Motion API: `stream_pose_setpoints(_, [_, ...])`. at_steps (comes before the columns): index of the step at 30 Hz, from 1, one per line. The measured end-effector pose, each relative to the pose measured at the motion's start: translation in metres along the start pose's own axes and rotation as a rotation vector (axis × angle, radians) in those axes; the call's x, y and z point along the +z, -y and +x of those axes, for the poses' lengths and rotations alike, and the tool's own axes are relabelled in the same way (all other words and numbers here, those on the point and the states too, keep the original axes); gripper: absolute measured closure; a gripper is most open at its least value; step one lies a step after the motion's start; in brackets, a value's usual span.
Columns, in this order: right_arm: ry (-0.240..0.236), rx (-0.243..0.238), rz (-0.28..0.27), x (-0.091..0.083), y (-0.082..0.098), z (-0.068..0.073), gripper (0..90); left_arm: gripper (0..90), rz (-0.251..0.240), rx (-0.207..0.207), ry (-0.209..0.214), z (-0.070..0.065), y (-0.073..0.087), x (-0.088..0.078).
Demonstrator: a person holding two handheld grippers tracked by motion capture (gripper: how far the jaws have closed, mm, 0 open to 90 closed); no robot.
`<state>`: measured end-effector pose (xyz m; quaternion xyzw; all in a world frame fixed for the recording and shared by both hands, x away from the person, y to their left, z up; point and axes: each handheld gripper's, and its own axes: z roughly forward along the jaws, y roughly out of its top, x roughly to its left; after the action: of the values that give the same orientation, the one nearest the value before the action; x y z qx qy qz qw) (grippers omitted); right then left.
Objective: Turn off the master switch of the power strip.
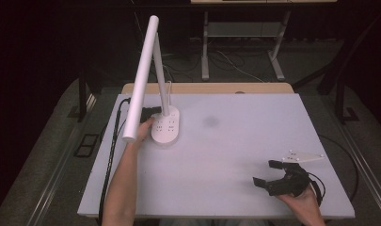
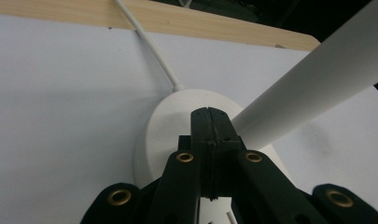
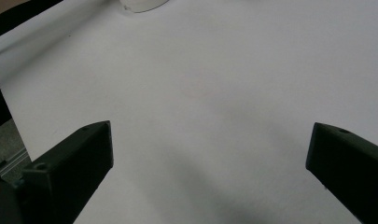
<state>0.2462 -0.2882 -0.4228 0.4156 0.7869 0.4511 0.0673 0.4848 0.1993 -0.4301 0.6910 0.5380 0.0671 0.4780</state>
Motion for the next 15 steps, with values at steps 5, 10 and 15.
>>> stream_pose_setpoints(5, [0.0, 0.002, -0.004, -0.001, 0.0, -0.001, 0.0, 90.0, -0.006, 0.02, -0.007, -0.004, 0.0, -0.01])
stream_pose_setpoints(10, [0.0, 0.0, -0.004, -0.001, 0.0, -0.001, 0.0, 90.0, -0.021, 0.029, -0.008, -0.006, -0.003, -0.019])
stream_pose_setpoints(15, [0.003, 0.003, -0.007, -0.001, 0.0, -0.002, 0.0, 90.0, -0.057, 0.033, 0.0, -0.009, -0.004, -0.033])
